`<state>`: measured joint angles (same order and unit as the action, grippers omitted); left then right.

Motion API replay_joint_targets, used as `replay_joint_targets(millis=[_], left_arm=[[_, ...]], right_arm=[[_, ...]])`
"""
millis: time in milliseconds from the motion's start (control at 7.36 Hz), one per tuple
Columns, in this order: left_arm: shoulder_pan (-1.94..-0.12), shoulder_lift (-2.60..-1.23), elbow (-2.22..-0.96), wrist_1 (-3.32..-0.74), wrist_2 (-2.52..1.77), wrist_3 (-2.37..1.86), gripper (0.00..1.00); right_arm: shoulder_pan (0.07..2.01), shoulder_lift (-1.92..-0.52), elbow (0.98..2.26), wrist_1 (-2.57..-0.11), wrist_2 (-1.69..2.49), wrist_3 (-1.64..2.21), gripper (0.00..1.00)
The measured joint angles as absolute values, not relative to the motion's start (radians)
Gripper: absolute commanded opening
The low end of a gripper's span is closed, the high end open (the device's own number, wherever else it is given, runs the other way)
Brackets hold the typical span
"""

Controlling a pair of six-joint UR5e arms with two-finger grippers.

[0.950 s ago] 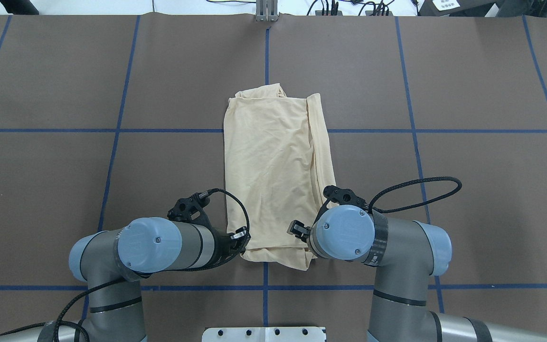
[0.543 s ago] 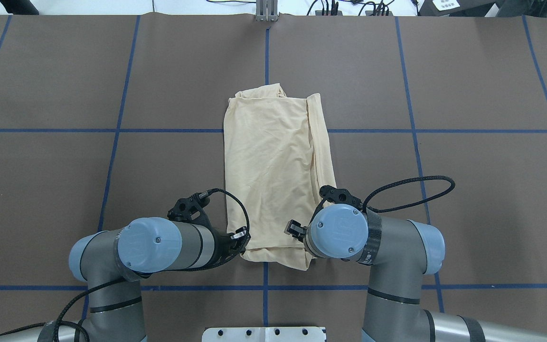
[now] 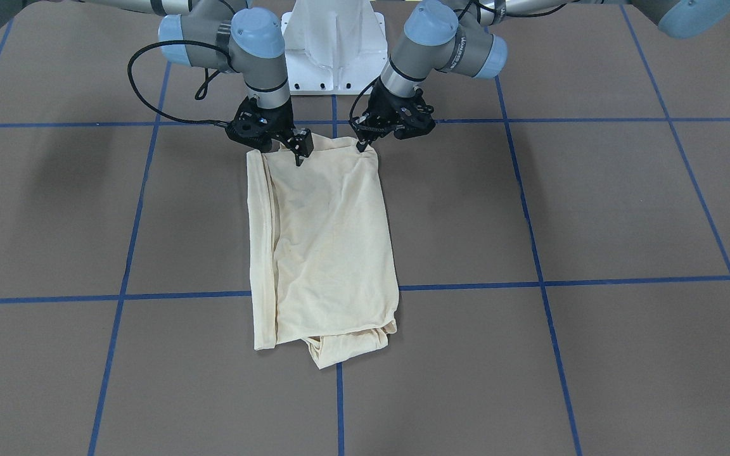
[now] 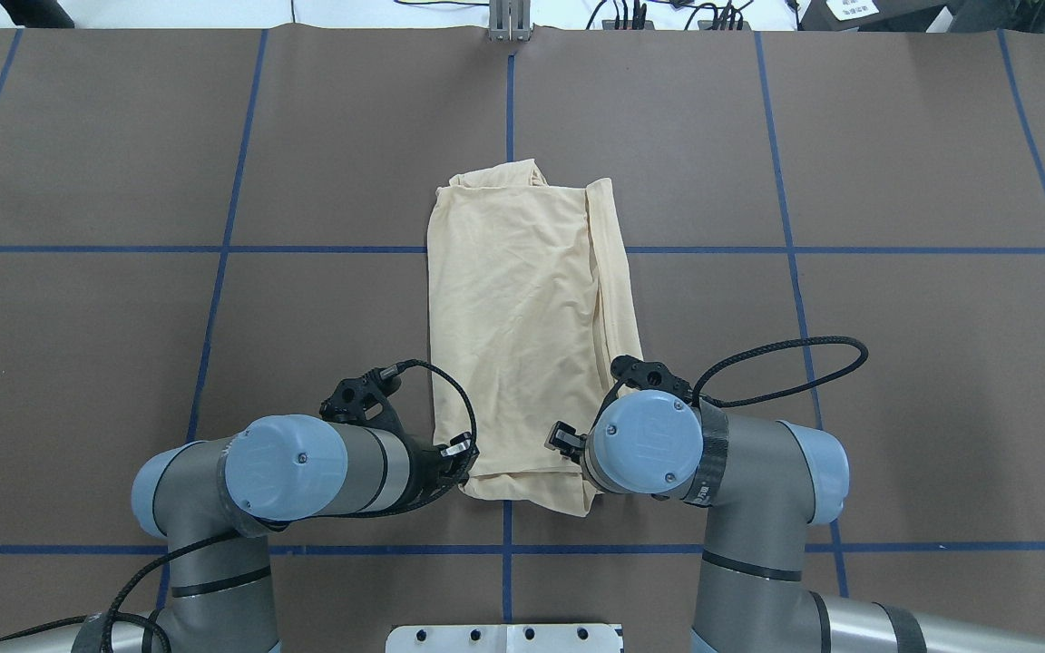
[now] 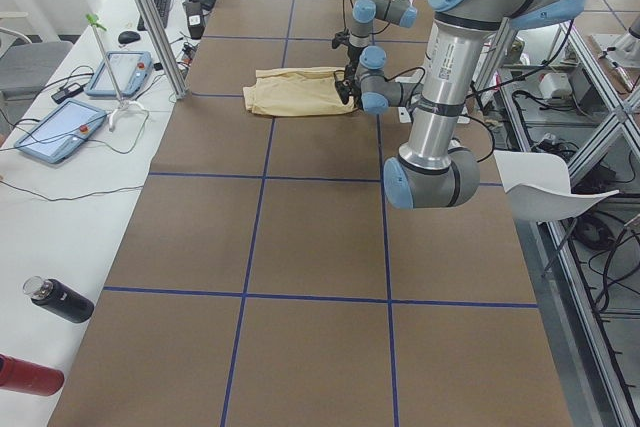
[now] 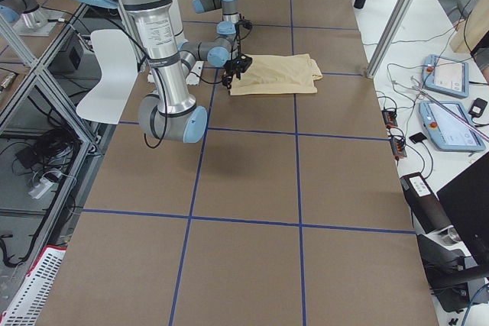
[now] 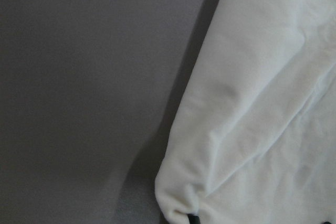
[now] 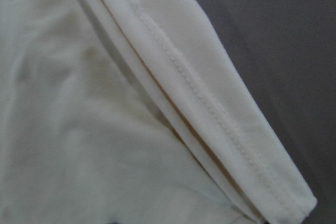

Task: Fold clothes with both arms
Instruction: 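Hold the near end of the folded shirt with both grippers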

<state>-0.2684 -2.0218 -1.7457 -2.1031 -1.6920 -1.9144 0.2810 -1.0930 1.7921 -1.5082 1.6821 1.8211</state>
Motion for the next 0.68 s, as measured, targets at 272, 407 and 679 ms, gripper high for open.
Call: replay_joint_targets(millis=[272, 407, 679], left_arm=[[-0.268, -2.022, -1.746, -2.103, -1.692, -1.914, 0.0], [-0.268, -2.022, -1.746, -2.103, -1.692, -1.914, 0.0], [-0.269, -2.022, -1.746, -2.103, -1.692, -1.914, 0.0]], right_arm=[[0.282, -1.093, 1.792, -1.511, 1.683, 1.823, 0.72], [0.282, -1.092, 1.792, -1.512, 1.683, 1.823, 0.71], [0.282, -1.092, 1.792, -1.512, 1.683, 1.824, 0.52]])
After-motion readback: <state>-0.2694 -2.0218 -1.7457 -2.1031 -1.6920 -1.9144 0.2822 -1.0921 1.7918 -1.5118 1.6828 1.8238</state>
